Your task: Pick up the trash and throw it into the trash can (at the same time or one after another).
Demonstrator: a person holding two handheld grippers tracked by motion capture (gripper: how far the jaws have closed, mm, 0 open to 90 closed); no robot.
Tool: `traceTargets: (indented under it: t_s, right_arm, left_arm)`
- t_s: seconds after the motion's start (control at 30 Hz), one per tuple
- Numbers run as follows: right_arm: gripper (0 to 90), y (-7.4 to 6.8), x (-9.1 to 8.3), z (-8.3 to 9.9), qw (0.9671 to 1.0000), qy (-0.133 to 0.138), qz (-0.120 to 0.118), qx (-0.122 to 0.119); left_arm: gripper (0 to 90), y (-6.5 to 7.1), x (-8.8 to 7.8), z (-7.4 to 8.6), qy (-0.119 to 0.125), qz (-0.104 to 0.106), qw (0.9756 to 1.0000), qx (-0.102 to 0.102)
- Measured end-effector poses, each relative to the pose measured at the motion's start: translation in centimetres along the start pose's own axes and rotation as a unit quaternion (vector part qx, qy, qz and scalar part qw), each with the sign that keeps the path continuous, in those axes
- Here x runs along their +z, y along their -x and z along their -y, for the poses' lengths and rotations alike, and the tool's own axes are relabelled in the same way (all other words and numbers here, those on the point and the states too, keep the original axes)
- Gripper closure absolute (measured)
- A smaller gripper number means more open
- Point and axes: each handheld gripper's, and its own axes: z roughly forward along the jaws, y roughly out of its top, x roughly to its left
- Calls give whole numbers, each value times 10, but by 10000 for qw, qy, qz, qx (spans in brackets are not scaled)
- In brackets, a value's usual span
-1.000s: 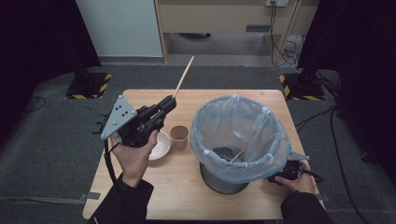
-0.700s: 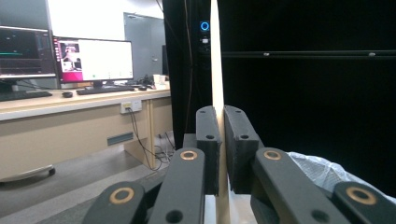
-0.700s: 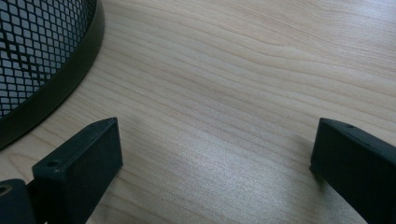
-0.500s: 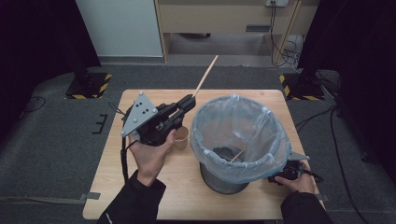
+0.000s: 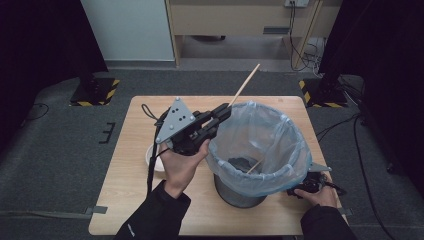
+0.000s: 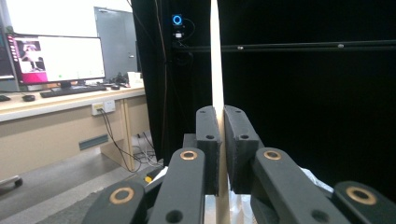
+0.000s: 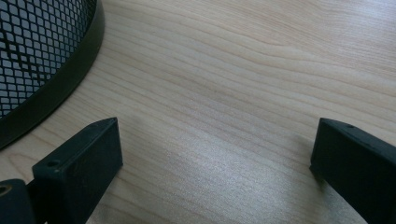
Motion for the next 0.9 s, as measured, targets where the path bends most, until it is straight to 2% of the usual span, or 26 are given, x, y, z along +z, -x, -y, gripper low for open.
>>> traceTargets:
  t_s: [0.23, 0.47, 0.6, 0.73, 0.9]
  right_arm:
    - [23, 0, 0, 0, 10000, 0, 0, 1]
    - [22, 0, 0, 0, 10000, 0, -2, 2]
    - [22, 0, 0, 0, 10000, -2, -3, 1]
    - [22, 0, 0, 0, 10000, -2, -4, 0]
    - [21, 0, 0, 0, 10000, -8, -5, 24]
  left_arm:
    - [849, 10, 18, 3, -132, 157, 9998, 27]
    - [845, 15, 33, 8, -288, 345, 9990, -43]
    - [734, 14, 40, 12, -343, 416, 9985, -48]
    - [680, 8, 34, 13, -354, 395, 9986, -74]
    - [631, -10, 12, 13, -308, 109, 9994, -103]
